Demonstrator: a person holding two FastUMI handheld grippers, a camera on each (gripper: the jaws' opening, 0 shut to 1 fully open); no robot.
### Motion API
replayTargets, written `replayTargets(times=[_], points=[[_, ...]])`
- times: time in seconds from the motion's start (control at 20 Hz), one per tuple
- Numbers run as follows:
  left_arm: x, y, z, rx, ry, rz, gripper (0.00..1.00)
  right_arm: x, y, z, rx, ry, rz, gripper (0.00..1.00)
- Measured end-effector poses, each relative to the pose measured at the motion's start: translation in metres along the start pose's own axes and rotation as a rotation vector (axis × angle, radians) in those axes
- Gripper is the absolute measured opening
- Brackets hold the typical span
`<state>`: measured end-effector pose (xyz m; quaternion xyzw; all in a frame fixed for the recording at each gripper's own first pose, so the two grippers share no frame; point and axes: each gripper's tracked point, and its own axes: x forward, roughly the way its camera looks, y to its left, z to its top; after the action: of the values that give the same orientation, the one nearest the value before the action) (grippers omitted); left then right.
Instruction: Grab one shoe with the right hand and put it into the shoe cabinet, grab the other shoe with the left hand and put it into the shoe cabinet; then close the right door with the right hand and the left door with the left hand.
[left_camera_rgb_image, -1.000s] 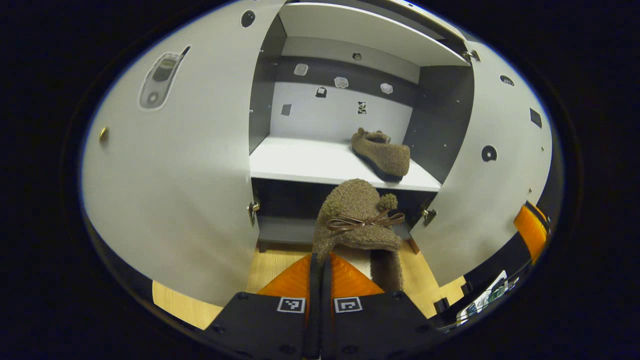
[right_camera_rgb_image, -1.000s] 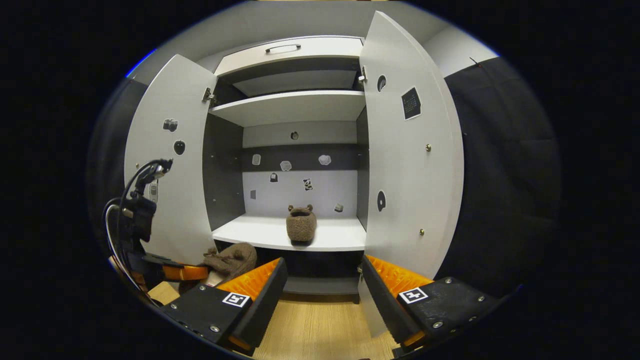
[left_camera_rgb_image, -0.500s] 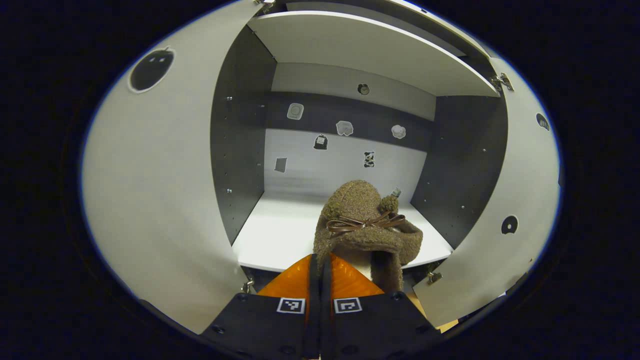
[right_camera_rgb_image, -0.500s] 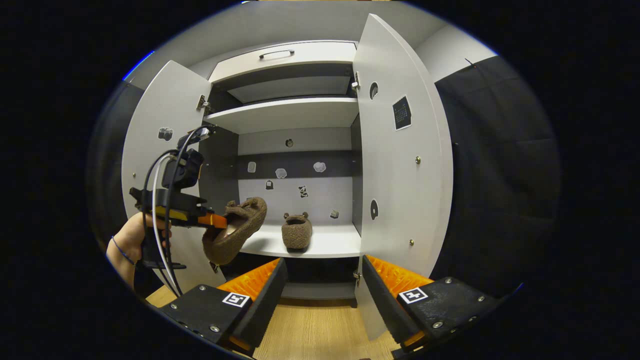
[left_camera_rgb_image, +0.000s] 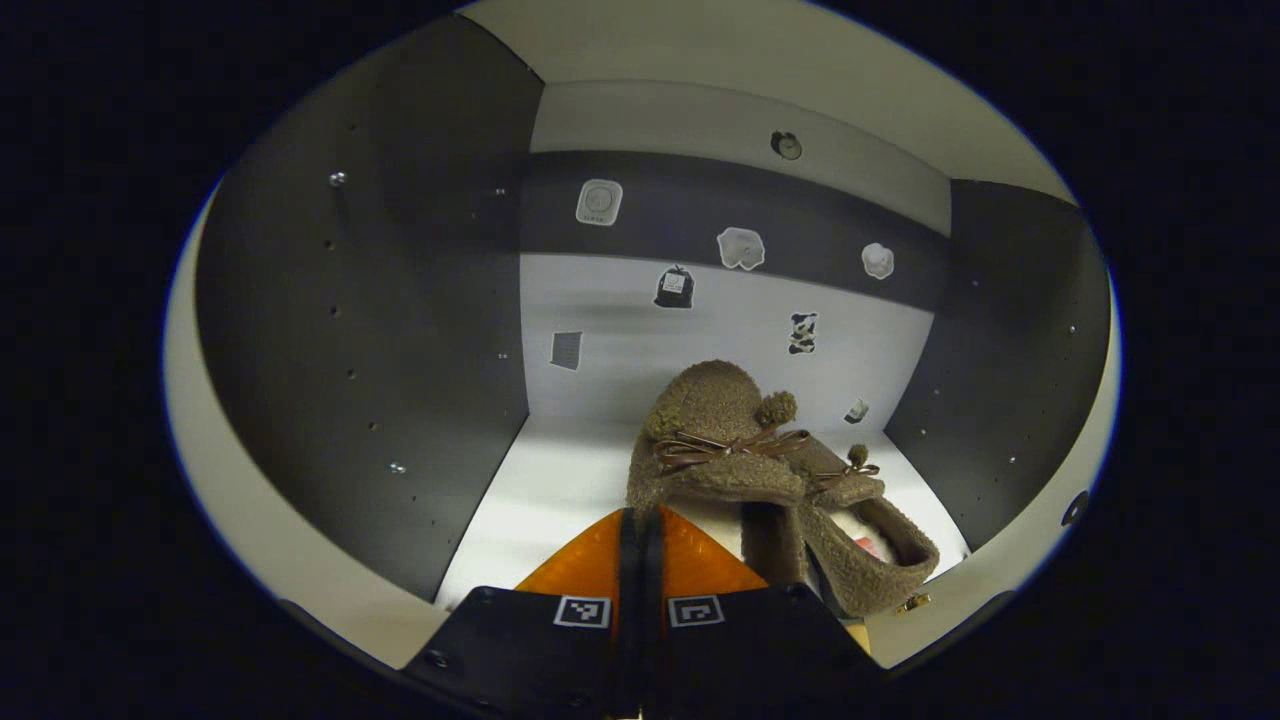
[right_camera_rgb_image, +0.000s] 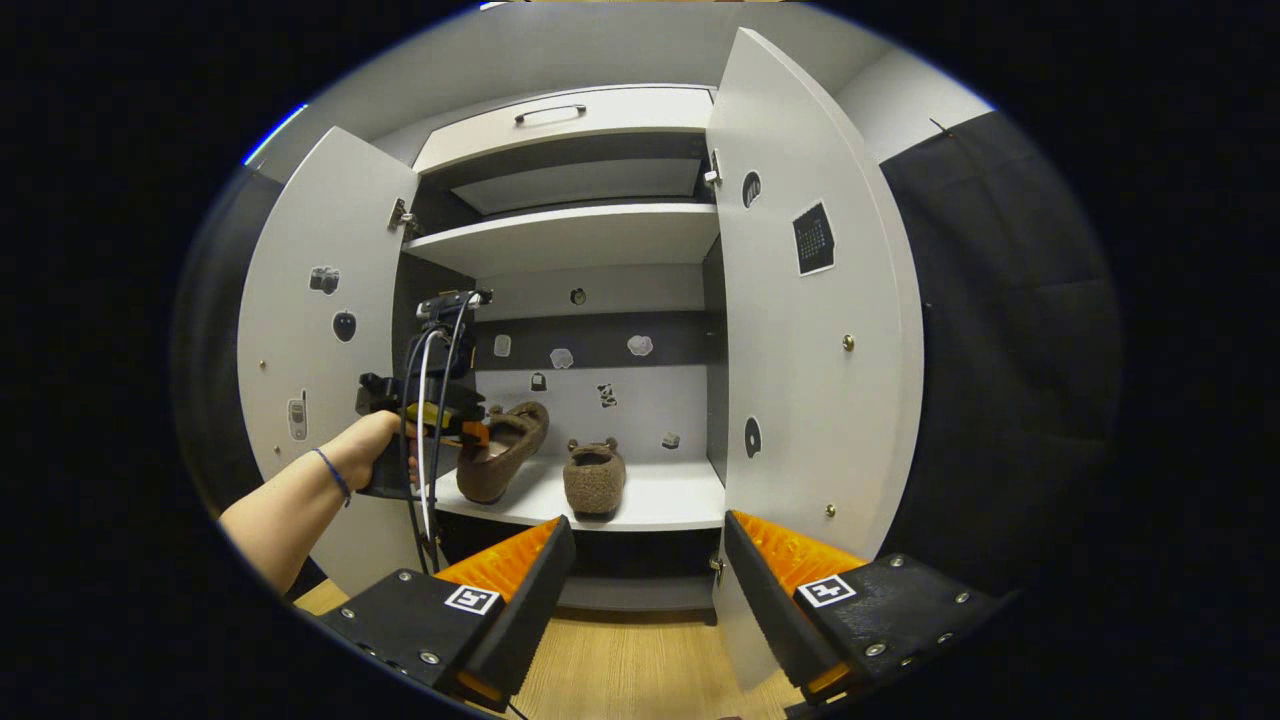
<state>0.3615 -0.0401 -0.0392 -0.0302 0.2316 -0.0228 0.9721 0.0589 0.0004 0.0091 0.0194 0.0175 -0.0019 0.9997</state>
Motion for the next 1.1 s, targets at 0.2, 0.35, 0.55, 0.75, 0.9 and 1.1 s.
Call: replayTargets(times=[0.2, 0.35, 0.55, 0.75, 0.9, 1.1], points=[[0.030, 0.003, -0.017, 0.021, 0.066, 0.028, 0.07, 0.002, 0.000, -0.005, -0.003, 0.002, -0.004, 0.92], [0.033, -0.001, -0.017, 0.026, 0.068, 0.017, 0.08, 0.003, 0.001, -0.010, -0.001, 0.012, -0.007, 0.93], [0.015, -0.004, 0.007, 0.035, -0.023, -0.003, 0.28, 0.005, 0.001, -0.014, 0.018, 0.024, -0.009, 0.93], [-0.030, -0.018, 0.029, 0.019, -0.109, -0.051, 0.64, -0.001, 0.010, -0.014, 0.019, 0.024, 0.012, 0.93], [-0.074, -0.021, 0.040, 0.040, -0.185, -0.057, 0.99, -0.009, 0.019, -0.013, 0.017, 0.021, 0.034, 0.93], [-0.142, -0.026, 0.048, 0.068, -0.293, -0.062, 0.96, -0.024, 0.026, -0.012, 0.021, 0.019, 0.070, 0.93]])
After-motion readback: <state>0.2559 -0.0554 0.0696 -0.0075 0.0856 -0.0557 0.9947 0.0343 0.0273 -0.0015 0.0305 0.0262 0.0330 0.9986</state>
